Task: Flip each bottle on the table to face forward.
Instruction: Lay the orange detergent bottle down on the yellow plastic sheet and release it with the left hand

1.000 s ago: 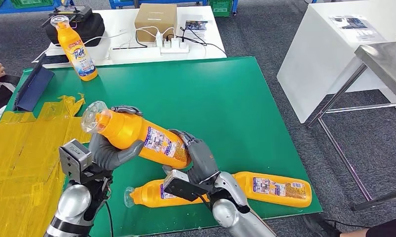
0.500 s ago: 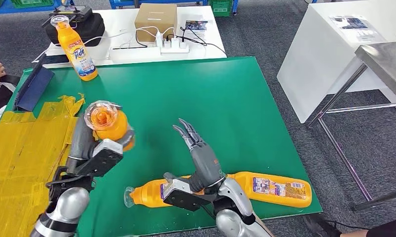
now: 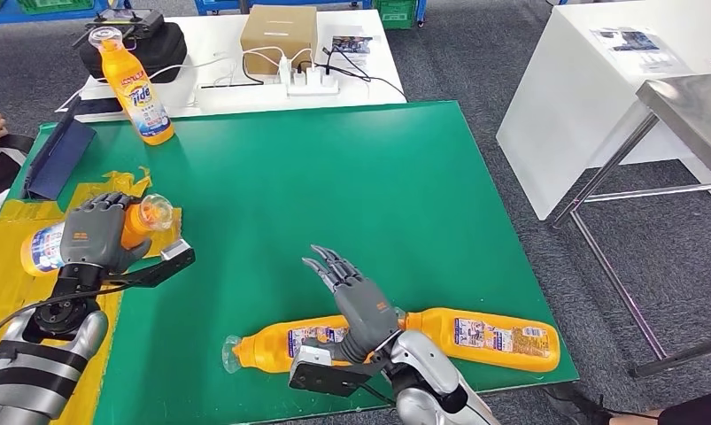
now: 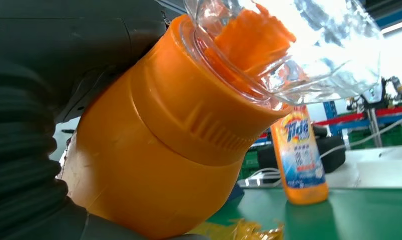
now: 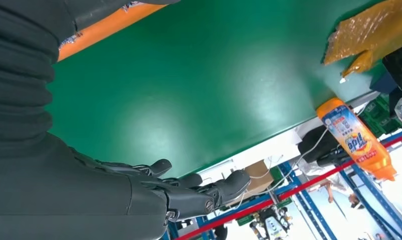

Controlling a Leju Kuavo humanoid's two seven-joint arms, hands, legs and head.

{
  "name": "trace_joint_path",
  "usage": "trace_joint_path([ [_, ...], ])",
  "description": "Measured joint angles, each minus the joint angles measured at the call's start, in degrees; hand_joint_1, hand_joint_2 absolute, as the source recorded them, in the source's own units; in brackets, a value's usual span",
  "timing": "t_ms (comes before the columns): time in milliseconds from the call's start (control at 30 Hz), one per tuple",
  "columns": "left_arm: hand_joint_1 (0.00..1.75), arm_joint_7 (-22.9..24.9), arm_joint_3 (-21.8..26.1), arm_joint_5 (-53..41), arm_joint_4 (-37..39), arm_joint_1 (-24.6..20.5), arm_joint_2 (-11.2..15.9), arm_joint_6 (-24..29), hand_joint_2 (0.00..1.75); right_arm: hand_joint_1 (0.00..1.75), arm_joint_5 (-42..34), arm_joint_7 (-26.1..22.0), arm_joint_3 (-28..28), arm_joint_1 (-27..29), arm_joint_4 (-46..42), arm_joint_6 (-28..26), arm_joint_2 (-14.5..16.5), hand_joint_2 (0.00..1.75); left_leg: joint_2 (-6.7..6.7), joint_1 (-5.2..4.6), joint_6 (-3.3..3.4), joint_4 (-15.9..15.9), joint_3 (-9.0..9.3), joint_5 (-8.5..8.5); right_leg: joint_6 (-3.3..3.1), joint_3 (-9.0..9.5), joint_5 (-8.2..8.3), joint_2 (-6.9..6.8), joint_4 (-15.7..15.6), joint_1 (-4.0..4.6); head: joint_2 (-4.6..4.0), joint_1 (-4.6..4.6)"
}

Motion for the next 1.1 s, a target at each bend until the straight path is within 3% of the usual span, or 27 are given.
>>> trace_joint_path([
  [700,1.75,-0.1,0.0,-0.1,4.8,-1.0,0.0,0.1,1.75,0.0,0.1,0.1,0.9,-0.6,1.3,0.0,-0.7,1.75,0.0,0.0,-0.02,0.0,-0.05,-0.03,0.0,-0.05,-0.01,0.0,0.0,0.0,0.0,0.0],
  [933,1.75,-2.3,-3.0,-1.1,8.4,-2.1,0.3,-4.5,1.75,0.0,4.2,5.1,3.4,-3.5,5.6,3.9,-1.8,1.75,0.02,0.0,0.0,0.0,-0.06,-0.01,-0.07,-0.13,-0.04,0.01,0.0,0.0,0.0,0.0],
  [1000,0.87,-1.3,-4.5,-0.7,11.0,-2.9,-0.1,-5.5,1.75,0.0,5.0,5.7,4.5,-4.8,8.1,4.6,-2.3,1.75,0.02,-0.01,0.02,0.0,-0.06,0.01,-0.03,-0.15,0.0,0.0,0.0,0.0,0.0,0.0],
  [1067,0.0,1.6,-5.4,0.4,14.0,-4.2,-1.3,-6.2,0.87,0.0,6.4,6.8,5.6,-5.9,10.4,4.9,-2.7,1.75,0.01,-0.01,0.04,0.0,-0.05,0.03,0.02,-0.12,0.04,0.0,0.0,0.0,0.0,0.01],
  [1100,0.0,3.7,-5.6,0.8,15.6,-5.0,-2.3,-6.3,0.44,0.0,7.7,7.9,6.3,-6.4,11.6,5.0,-2.9,1.75,0.0,-0.01,0.04,0.0,-0.05,0.03,0.04,-0.09,0.06,0.0,0.0,-0.01,0.0,0.0],
])
